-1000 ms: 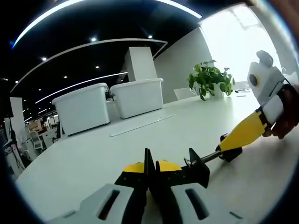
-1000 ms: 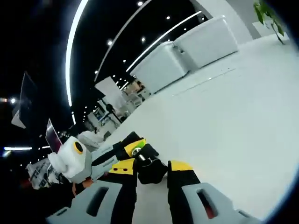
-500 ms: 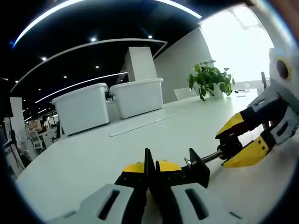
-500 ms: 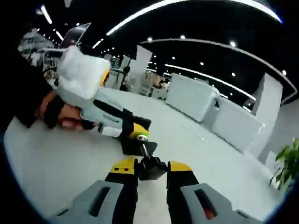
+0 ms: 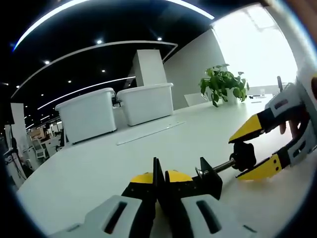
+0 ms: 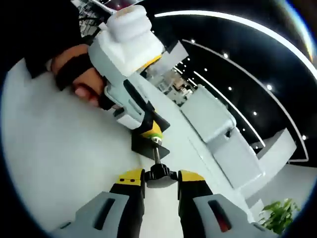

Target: Clamp the fixed fixture on the desktop, loosen the retaining clip, secure it to the edge of the desk, and tighten the retaining clip.

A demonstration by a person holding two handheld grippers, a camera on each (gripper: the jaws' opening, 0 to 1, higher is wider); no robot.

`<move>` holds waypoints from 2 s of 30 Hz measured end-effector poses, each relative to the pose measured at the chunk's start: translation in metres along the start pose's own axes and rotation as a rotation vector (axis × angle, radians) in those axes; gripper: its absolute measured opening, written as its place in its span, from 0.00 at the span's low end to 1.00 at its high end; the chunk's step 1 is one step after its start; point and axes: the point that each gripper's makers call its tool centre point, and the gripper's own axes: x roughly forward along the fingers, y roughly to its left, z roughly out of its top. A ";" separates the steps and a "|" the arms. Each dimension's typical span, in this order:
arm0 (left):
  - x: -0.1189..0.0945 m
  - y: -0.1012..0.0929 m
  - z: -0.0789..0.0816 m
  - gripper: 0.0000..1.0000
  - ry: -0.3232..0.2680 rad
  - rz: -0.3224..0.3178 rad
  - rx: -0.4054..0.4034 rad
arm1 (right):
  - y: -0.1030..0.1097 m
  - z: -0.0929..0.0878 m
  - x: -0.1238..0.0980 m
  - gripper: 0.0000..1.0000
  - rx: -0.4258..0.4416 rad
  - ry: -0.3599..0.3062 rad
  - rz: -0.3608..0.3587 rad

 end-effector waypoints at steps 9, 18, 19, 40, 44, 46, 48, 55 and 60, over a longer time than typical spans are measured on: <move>-0.005 -0.004 0.002 0.07 0.000 -0.004 -0.002 | -0.023 -0.013 -0.004 0.23 0.799 -0.018 0.083; -0.002 -0.002 0.002 0.07 0.000 -0.004 0.002 | -0.011 -0.027 0.006 0.23 1.297 -0.012 0.156; -0.002 -0.002 0.002 0.07 0.000 -0.003 0.001 | -0.010 -0.028 0.006 0.23 1.353 -0.005 0.160; -0.002 -0.002 0.003 0.07 0.002 0.002 -0.006 | -0.002 0.001 -0.001 0.18 -0.196 -0.003 -0.100; -0.002 -0.001 0.003 0.07 0.002 0.004 -0.006 | -0.003 0.000 -0.002 0.21 -0.226 0.003 -0.107; -0.002 -0.001 0.003 0.07 0.002 0.005 -0.003 | -0.003 0.000 -0.004 0.23 -0.201 0.010 -0.097; -0.001 -0.001 0.003 0.07 0.002 0.005 -0.002 | -0.002 -0.002 -0.006 0.25 -0.125 0.043 -0.072; -0.001 -0.001 0.003 0.07 0.001 0.001 -0.006 | -0.025 -0.013 -0.011 0.28 0.838 0.007 0.028; -0.001 -0.001 0.003 0.07 0.002 0.001 -0.007 | -0.023 -0.035 -0.003 0.28 1.245 0.048 0.066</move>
